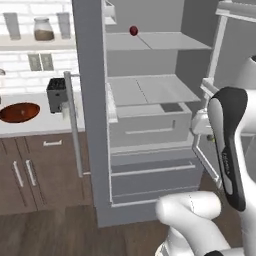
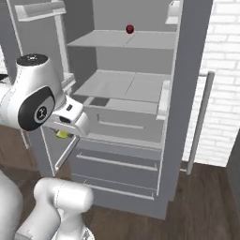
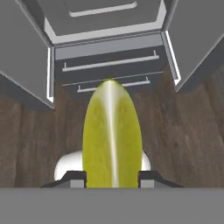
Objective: Grab a lemon wedge from the fridge and one ice cube from the ice bowl, and put them in the glass of lemonade.
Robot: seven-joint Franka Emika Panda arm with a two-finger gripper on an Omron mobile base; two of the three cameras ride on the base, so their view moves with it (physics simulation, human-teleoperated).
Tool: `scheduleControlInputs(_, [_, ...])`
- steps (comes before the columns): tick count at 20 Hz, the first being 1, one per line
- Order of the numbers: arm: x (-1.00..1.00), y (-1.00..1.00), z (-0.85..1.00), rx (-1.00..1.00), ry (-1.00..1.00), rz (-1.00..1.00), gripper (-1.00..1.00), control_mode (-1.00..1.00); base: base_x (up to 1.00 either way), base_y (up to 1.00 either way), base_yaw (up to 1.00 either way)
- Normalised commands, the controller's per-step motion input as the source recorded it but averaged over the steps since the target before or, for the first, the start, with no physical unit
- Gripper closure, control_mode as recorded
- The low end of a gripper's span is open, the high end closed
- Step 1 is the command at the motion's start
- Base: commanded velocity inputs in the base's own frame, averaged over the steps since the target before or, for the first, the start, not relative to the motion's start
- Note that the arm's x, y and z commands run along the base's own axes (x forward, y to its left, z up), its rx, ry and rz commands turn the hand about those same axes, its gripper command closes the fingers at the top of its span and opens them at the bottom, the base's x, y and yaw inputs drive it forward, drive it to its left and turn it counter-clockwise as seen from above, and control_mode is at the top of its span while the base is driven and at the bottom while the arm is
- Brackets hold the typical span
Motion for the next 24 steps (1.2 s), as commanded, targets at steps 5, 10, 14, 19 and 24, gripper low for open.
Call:
scheduleControlInputs(5, [0.0,0.0,0.0,0.0,0.0,0.0,1.0,1.0,-0.34,0.5,0.8])
scheduleControlInputs(10, [0.0,0.0,0.0,0.0,0.0,0.0,1.0,1.0,0.0,0.2,1.0])
scheduleControlInputs(14, [0.0,0.0,0.0,0.0,0.0,0.0,1.0,1.0,0.01,0.23,0.98])
scheduleControlInputs(19, [0.0,0.0,0.0,0.0,0.0,0.0,1.0,1.0,0.82,0.01,0.67])
scheduleControlInputs(24, [0.0,0.0,0.0,0.0,0.0,0.0,1.0,1.0,1.0,-0.32,0.36])
